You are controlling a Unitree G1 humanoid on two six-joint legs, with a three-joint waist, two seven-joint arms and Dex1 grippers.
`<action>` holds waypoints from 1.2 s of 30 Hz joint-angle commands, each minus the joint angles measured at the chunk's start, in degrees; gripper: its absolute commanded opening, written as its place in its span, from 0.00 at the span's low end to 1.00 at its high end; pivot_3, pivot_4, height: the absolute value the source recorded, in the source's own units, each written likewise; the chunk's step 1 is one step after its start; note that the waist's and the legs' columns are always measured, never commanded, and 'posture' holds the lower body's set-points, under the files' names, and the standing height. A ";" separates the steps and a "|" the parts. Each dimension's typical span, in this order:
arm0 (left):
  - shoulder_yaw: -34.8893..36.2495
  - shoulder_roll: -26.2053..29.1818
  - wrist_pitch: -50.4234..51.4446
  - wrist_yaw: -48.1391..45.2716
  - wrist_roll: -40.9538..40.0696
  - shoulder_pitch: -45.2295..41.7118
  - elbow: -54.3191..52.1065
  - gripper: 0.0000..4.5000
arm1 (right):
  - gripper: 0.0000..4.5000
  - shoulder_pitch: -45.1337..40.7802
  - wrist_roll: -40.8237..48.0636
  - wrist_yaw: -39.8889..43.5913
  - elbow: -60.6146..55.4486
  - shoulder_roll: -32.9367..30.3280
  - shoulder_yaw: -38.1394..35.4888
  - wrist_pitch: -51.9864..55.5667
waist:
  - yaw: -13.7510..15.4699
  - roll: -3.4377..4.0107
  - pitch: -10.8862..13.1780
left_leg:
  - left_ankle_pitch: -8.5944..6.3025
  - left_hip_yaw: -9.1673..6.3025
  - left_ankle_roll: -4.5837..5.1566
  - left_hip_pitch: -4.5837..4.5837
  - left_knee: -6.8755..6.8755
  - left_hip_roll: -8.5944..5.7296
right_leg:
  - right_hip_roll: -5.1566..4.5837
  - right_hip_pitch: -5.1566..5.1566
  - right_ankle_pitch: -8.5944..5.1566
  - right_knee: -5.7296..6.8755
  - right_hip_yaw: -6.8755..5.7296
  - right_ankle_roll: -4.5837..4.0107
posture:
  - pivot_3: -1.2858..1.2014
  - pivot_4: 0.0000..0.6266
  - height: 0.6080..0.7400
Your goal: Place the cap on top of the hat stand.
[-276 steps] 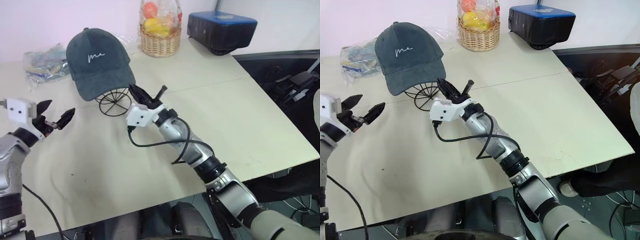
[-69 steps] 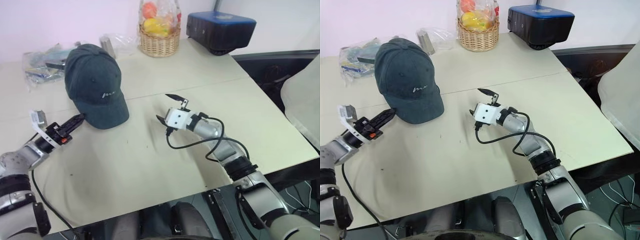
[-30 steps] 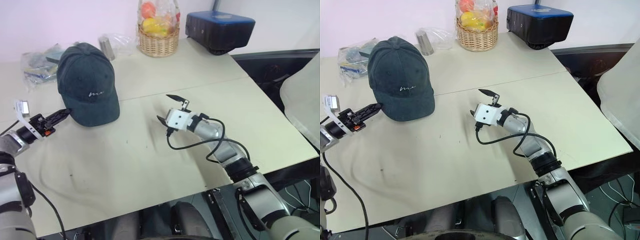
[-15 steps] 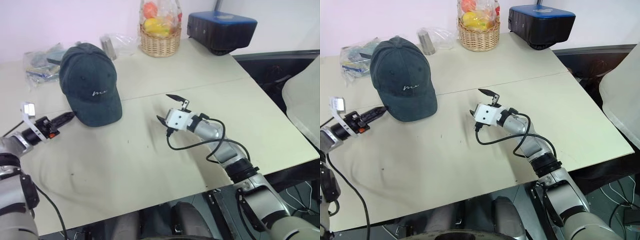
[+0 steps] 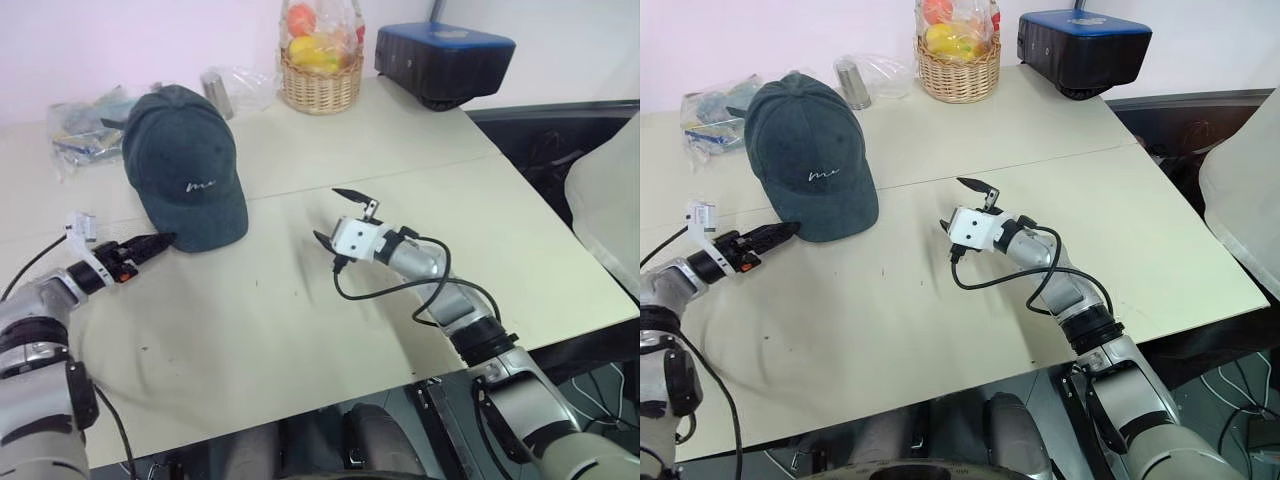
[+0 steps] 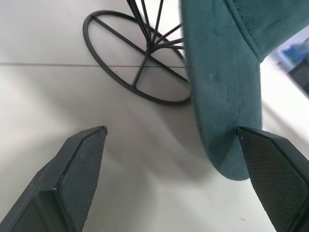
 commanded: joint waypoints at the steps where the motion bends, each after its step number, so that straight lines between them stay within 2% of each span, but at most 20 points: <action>1: 1.22 0.09 -5.68 3.57 0.67 0.34 -3.69 0.99 | 1.00 -1.72 0.05 -1.23 -0.98 0.66 -1.45 -0.65 | -0.04 0.00 0.00 | 0.00 0.00 0.00 0.00 0.00 0.00 | 0.00 0.00 0.00 0.00 0.00 0.00 | 0.52 0.24 1.00; 12: 3.36 -0.14 -10.16 7.17 -1.44 7.14 -15.33 0.99 | 1.00 -0.42 0.70 0.30 -1.39 0.62 -0.77 -1.31 | -0.02 0.00 0.00 | -0.02 0.02 0.04 0.00 -0.01 0.01 | 0.00 -0.01 0.00 0.00 0.02 0.00 | 0.52 0.24 1.00; 21: 8.16 -3.46 -4.39 13.89 -8.95 16.83 -40.83 0.99 | 1.00 -3.28 0.75 1.53 1.48 -0.49 -1.35 -3.03 | -0.06 0.00 0.00 | -0.07 0.01 0.12 -0.01 -0.01 0.01 | -0.02 0.03 0.00 0.00 0.02 0.00 | 0.52 0.24 1.00; 26: 9.18 -4.19 -1.26 17.01 -11.39 21.10 -49.37 0.99 | 1.00 -3.88 1.17 1.74 2.41 -0.82 -1.58 -3.66 | -0.08 0.00 0.00 | -0.10 0.01 0.18 0.00 -0.02 0.04 | 0.01 0.02 0.00 -0.01 0.03 0.00 | 0.52 0.24 1.00; 31: 10.38 -2.73 1.48 16.79 -13.06 27.09 -54.79 0.99 | 1.00 -1.78 11.74 10.98 -3.27 -1.53 -4.50 -0.12 | -0.02 0.01 0.00 | -0.12 0.01 0.21 0.00 -0.02 0.04 | 0.00 0.04 0.00 -0.02 0.03 0.00 | 0.52 0.24 1.00; 36: 12.90 -0.39 3.58 15.66 -14.47 32.39 -58.57 0.99 | 1.00 -1.07 25.97 21.39 -13.51 -3.99 -9.56 11.46 | 0.12 0.01 0.01 | -0.17 -0.01 0.29 0.01 -0.01 0.04 | -0.03 0.10 0.00 -0.05 0.01 0.00 | 0.52 0.24 1.00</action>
